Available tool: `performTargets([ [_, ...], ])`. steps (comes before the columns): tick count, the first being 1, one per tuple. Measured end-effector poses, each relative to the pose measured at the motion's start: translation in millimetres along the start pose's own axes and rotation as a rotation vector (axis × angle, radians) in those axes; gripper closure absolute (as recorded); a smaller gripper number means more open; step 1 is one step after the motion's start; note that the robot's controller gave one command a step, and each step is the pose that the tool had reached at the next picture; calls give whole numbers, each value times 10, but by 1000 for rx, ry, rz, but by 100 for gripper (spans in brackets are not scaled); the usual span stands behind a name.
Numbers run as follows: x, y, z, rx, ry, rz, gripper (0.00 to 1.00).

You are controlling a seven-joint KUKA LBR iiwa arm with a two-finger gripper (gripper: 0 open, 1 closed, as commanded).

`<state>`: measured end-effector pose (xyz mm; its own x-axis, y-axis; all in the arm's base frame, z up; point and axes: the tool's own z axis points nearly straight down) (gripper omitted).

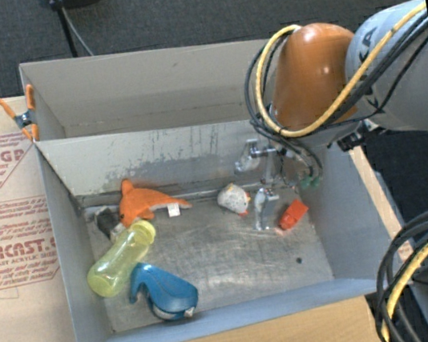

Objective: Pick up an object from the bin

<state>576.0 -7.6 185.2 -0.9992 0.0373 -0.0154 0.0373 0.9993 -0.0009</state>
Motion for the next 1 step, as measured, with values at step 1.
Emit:
performTargets([
  [1, -80, 118, 705, -2, 8, -32, 0],
])
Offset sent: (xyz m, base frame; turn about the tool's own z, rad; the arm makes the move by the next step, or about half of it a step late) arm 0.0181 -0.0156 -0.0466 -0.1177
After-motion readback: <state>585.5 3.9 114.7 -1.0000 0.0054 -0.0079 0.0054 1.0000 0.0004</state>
